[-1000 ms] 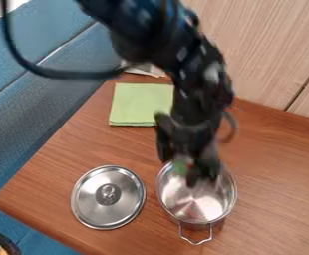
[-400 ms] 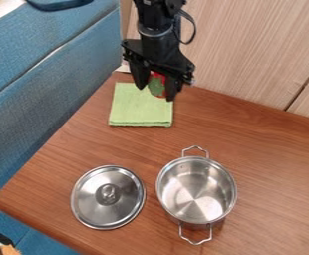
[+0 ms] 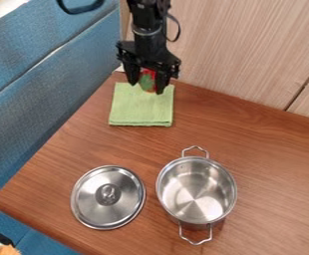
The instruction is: Move strawberry out of the silver pot to the green towel
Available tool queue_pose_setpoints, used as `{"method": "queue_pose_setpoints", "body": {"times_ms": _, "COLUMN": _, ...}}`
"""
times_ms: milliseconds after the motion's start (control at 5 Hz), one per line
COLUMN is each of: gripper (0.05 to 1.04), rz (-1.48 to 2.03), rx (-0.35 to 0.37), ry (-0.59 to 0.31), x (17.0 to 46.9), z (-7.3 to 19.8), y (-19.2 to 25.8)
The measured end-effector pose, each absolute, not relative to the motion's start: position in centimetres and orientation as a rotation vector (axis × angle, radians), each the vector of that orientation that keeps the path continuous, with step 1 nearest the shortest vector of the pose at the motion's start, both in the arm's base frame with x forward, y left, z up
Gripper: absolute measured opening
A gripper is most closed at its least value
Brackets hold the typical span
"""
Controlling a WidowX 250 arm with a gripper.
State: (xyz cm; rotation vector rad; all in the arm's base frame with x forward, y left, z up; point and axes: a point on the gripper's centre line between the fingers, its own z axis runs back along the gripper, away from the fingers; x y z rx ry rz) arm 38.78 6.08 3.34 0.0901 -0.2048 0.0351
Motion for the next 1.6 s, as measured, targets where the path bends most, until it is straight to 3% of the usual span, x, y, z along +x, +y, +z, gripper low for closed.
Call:
{"method": "queue_pose_setpoints", "body": {"times_ms": 400, "gripper": 0.757, "rz": 0.086, "rx": 0.108, "ry": -0.142, "x": 38.7, "z": 0.6, "y": 8.2}}
{"method": "queue_pose_setpoints", "body": {"times_ms": 600, "gripper": 0.825, "rz": 0.125, "rx": 0.100, "ry": -0.126, "x": 38.4, "z": 0.5, "y": 8.1}}
{"method": "queue_pose_setpoints", "body": {"times_ms": 800, "gripper": 1.009, "rz": 0.142, "rx": 0.127, "ry": -0.112, "x": 37.7, "z": -0.1, "y": 8.5}}
{"method": "queue_pose_setpoints", "body": {"times_ms": 1000, "gripper": 1.006, "rz": 0.125, "rx": 0.133, "ry": -0.104, "x": 37.5, "z": 0.0, "y": 8.1}}
{"method": "queue_pose_setpoints", "body": {"times_ms": 1400, "gripper": 1.000, "rz": 0.128, "rx": 0.138, "ry": -0.186, "x": 37.3, "z": 3.8, "y": 7.3}}
{"method": "queue_pose_setpoints", "body": {"times_ms": 1600, "gripper": 1.000, "rz": 0.132, "rx": 0.122, "ry": -0.274, "x": 36.5, "z": 7.0, "y": 7.2}}
